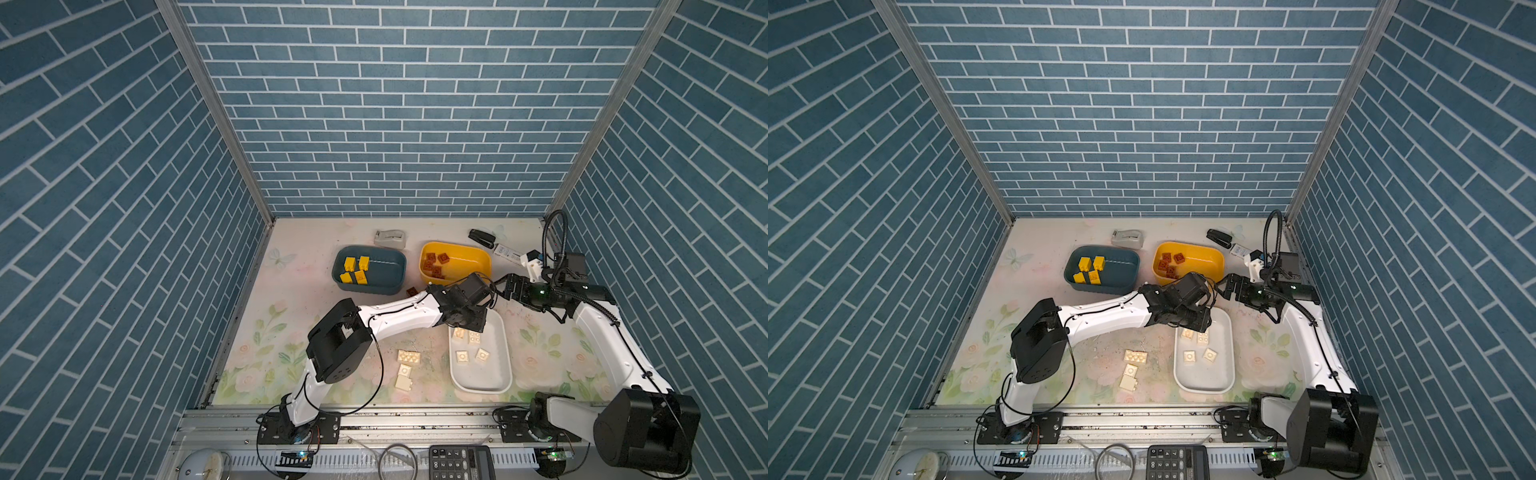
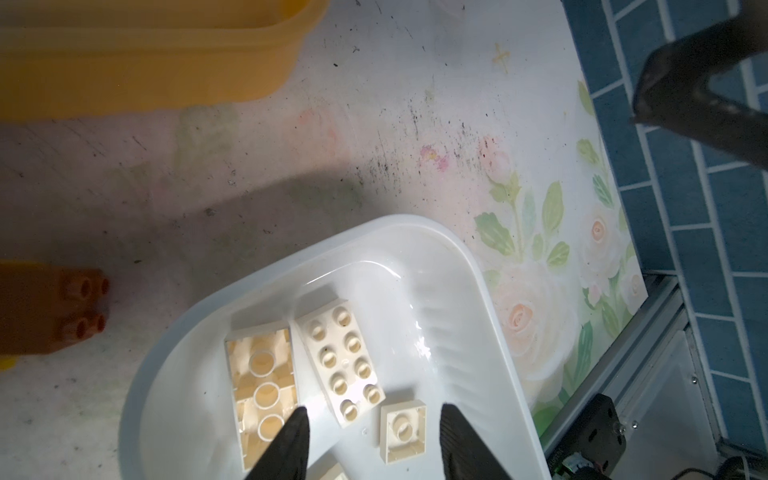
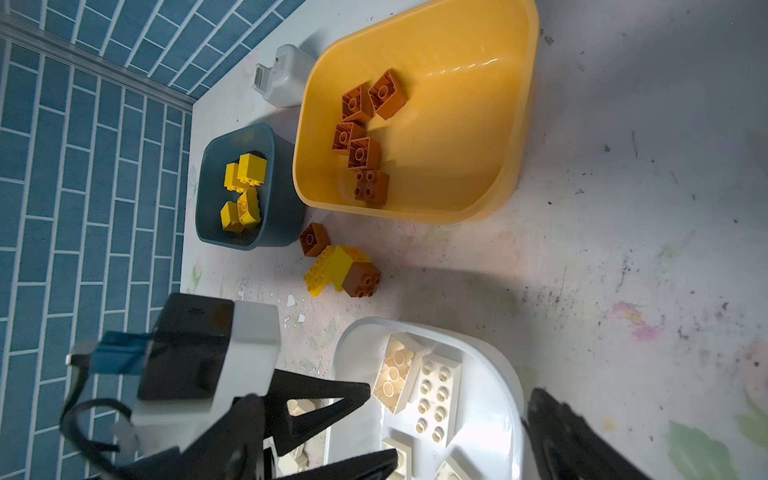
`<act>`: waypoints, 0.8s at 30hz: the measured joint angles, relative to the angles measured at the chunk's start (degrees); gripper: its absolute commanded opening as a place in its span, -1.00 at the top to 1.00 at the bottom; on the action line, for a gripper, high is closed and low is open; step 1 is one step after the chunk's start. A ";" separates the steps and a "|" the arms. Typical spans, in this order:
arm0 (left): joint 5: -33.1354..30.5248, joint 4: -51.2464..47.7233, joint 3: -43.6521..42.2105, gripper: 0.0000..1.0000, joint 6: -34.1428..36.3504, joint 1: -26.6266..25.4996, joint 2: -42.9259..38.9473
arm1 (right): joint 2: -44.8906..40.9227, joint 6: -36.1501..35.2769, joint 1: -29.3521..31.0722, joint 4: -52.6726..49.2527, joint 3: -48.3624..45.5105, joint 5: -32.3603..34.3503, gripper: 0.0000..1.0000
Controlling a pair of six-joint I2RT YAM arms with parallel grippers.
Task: Sort the legos into containers by color
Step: 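Move the left gripper to the white bricks near the table edge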
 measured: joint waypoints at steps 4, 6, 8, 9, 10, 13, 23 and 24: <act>0.00 -1.95 -0.42 -0.22 1.60 0.39 -1.60 | 0.26 0.00 0.00 -0.13 0.00 -0.42 -0.97; -0.02 -3.63 -1.25 -0.28 2.82 0.50 -3.67 | 0.24 0.00 0.00 -0.20 0.00 -0.98 -0.97; -0.07 -5.55 -2.84 -0.34 4.61 0.55 -6.88 | 0.22 0.02 0.00 -0.55 -0.02 -1.86 -0.97; -0.04 -6.62 -3.63 -0.37 5.55 0.57 -8.50 | 0.13 0.04 0.00 -0.61 -0.04 -2.34 -0.97; -0.07 -7.76 -4.66 -0.38 6.84 0.59 -10.40 | -0.04 0.07 0.00 -0.61 -0.20 -2.97 -0.97; -0.04 -11.58 -7.80 -0.39 11.80 0.59 -15.58 | -1.57 0.28 0.00 -0.46 -1.68 -4.90 -0.97; 1.88 -20.44 -20.90 -0.45 35.15 0.85 -22.64 | -8.28 3.30 3.58 -0.20 -7.96 -7.80 -0.98; 1.84 -20.87 -21.77 -0.45 37.62 1.01 -22.58 | -8.76 3.74 4.24 -0.07 -8.26 -7.78 -0.97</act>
